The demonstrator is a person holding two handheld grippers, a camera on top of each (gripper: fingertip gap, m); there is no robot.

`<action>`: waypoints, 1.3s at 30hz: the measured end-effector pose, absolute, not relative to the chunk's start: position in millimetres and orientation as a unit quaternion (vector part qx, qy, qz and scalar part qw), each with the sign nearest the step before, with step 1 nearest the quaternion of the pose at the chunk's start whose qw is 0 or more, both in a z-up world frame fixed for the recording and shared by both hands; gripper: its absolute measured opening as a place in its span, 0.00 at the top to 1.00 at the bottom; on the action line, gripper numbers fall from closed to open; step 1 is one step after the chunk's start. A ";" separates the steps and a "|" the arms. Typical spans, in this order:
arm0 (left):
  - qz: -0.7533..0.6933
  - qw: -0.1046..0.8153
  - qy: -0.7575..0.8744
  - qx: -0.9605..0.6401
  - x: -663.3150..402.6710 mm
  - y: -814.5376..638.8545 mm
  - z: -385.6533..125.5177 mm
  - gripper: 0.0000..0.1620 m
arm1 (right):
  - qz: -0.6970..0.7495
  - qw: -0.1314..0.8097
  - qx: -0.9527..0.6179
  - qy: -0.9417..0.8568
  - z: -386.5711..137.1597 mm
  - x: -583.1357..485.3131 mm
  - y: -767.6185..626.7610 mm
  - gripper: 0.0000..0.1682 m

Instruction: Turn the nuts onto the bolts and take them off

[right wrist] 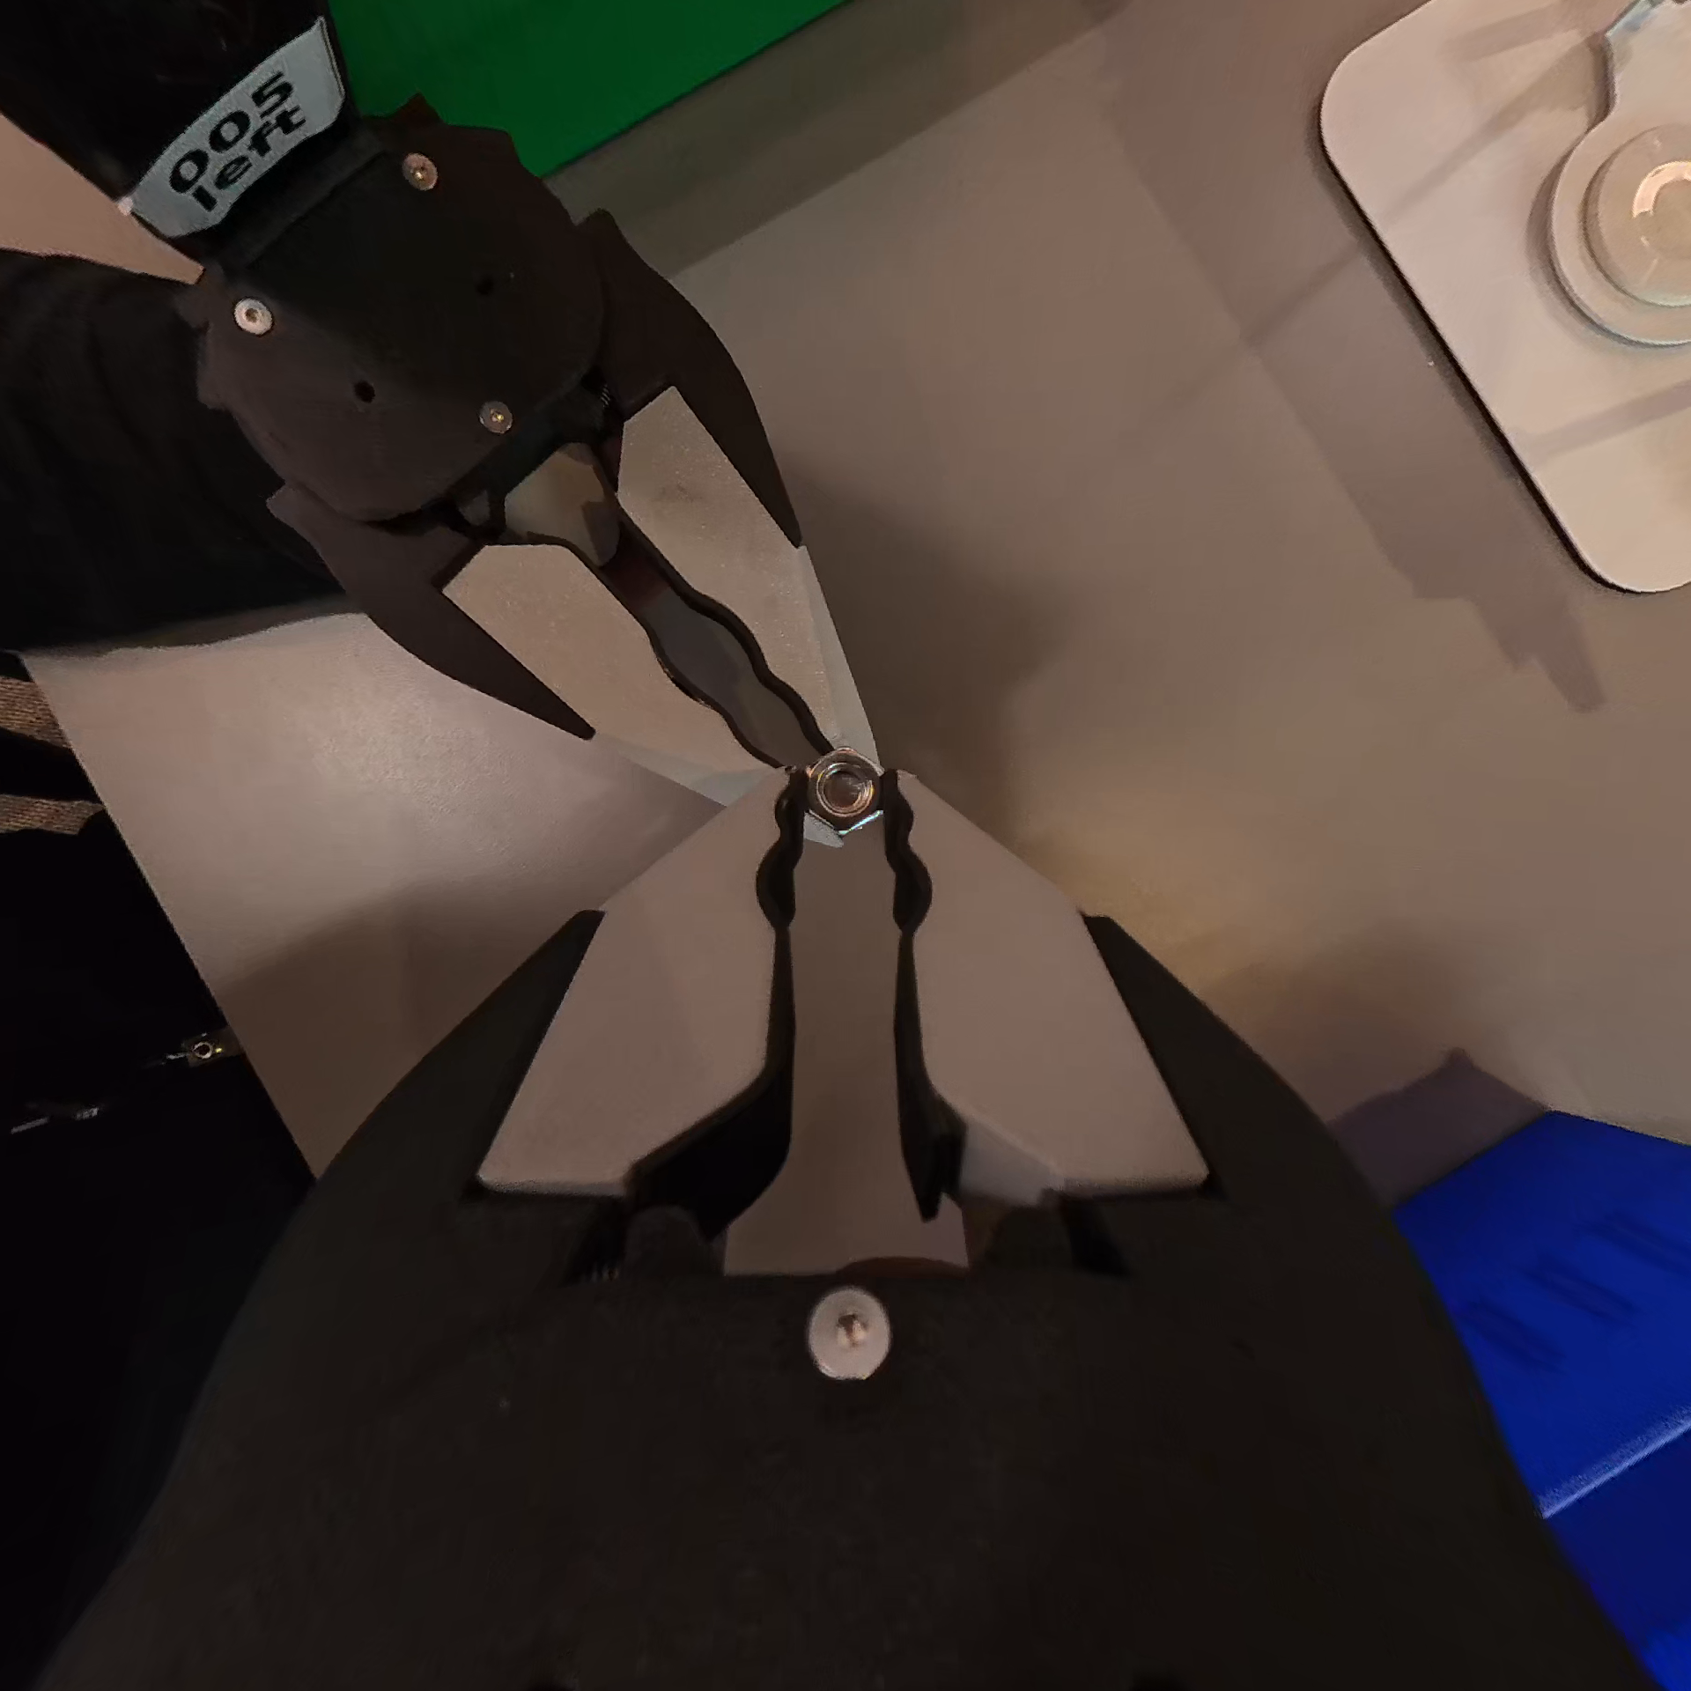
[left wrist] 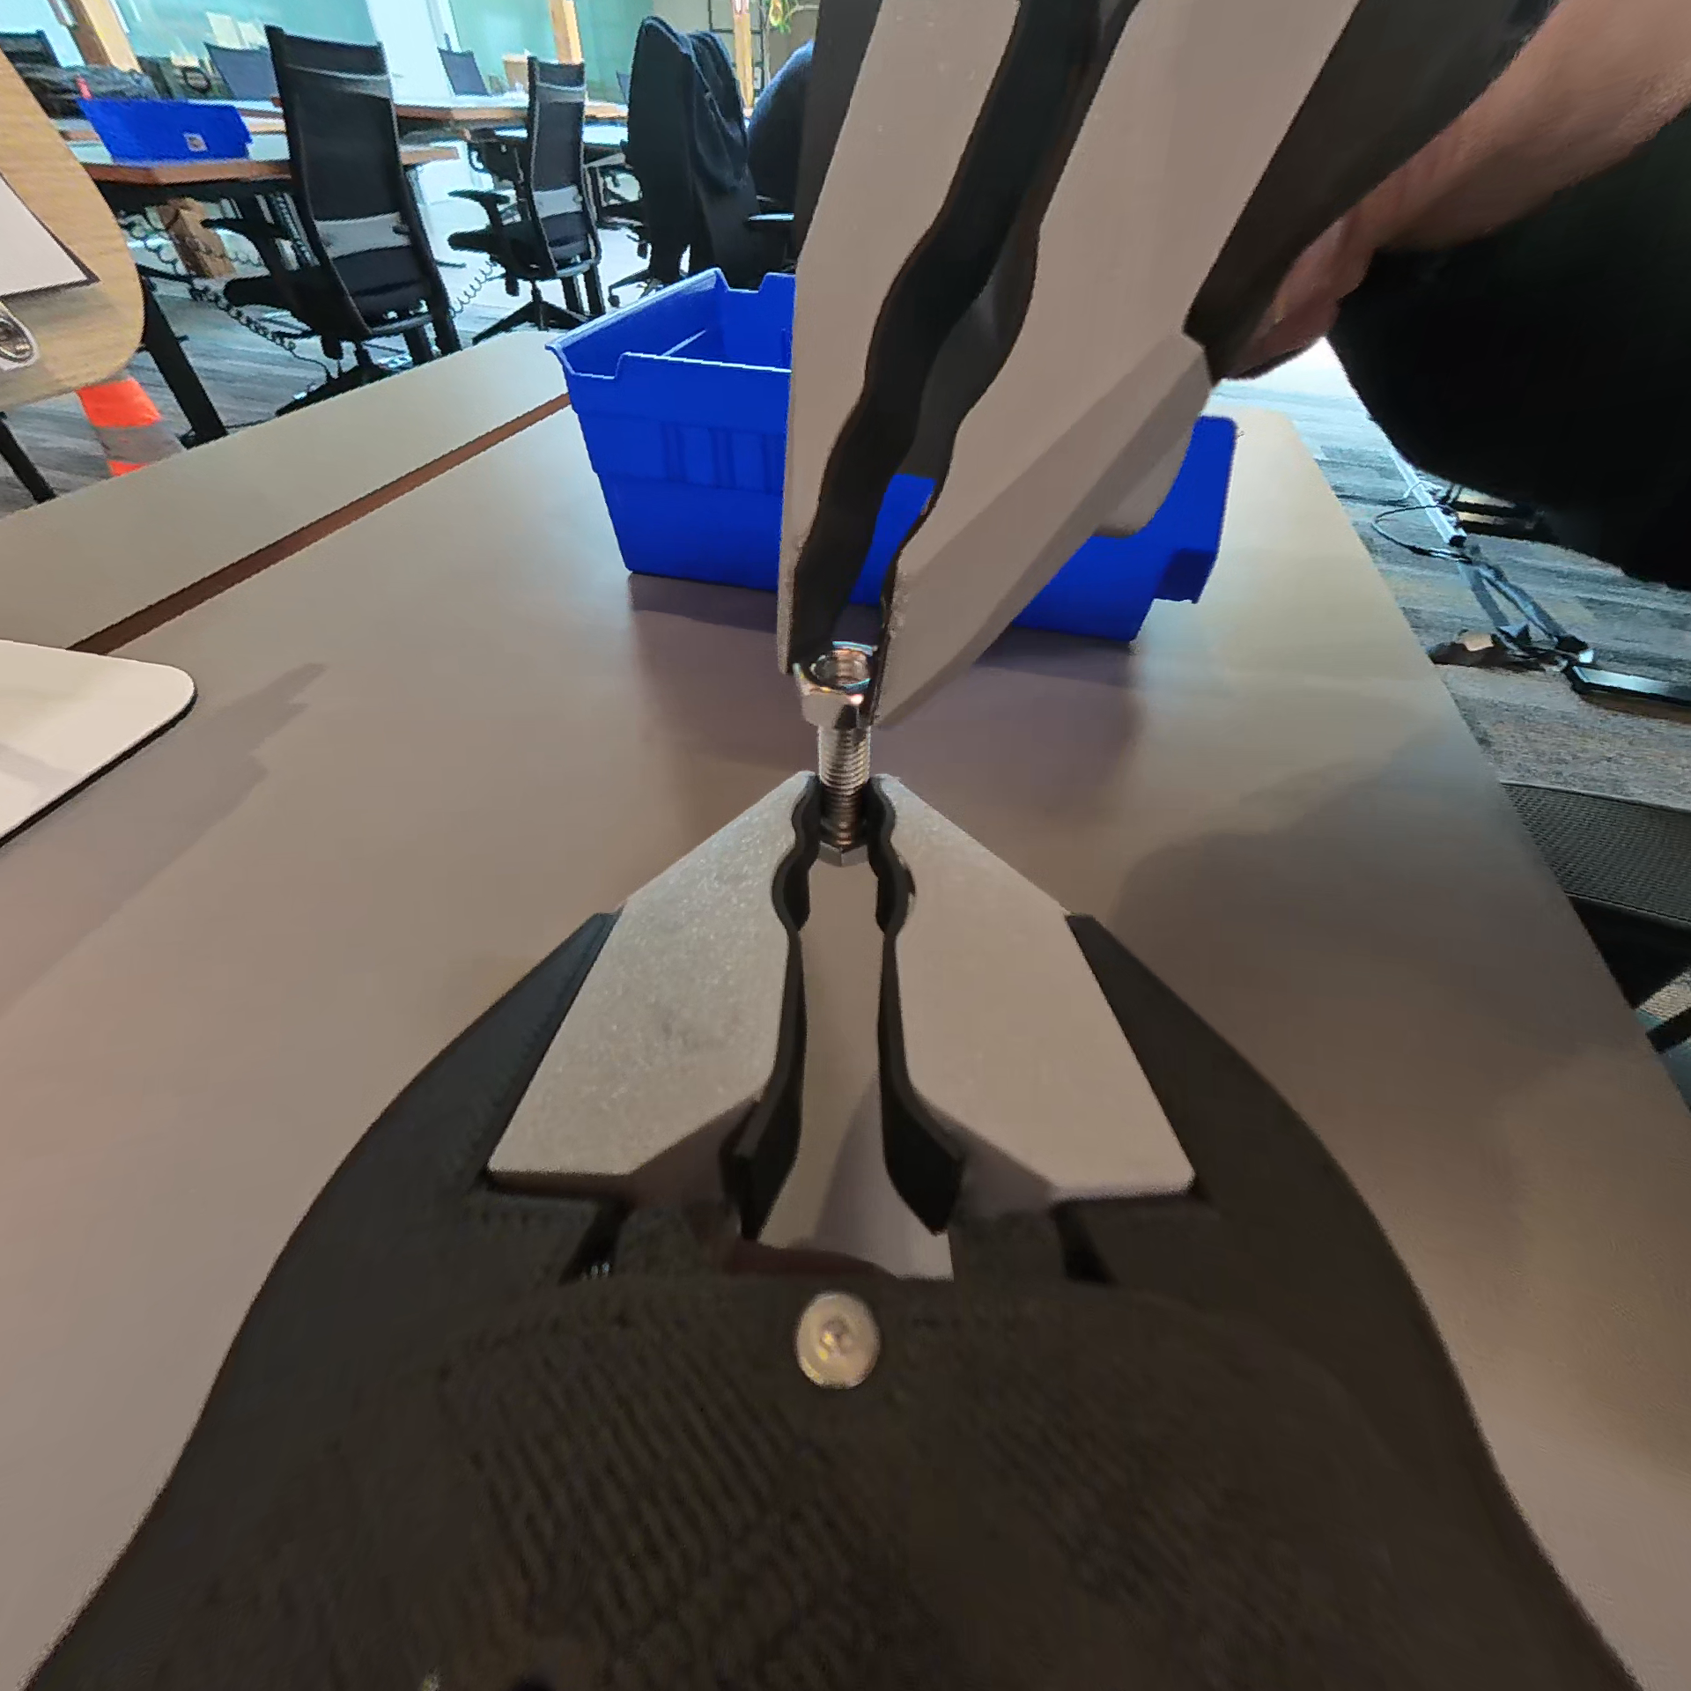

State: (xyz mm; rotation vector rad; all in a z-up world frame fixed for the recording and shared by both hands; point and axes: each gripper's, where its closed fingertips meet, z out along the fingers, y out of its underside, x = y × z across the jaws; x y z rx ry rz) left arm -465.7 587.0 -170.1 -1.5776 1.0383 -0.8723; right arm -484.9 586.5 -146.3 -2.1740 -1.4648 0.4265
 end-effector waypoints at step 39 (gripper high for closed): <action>-0.270 0.543 0.332 -0.723 -474.5 608.6 -176.0 0.96 | 0.095 0.289 -0.859 -0.412 -152.0 -489.2 608.0 0.91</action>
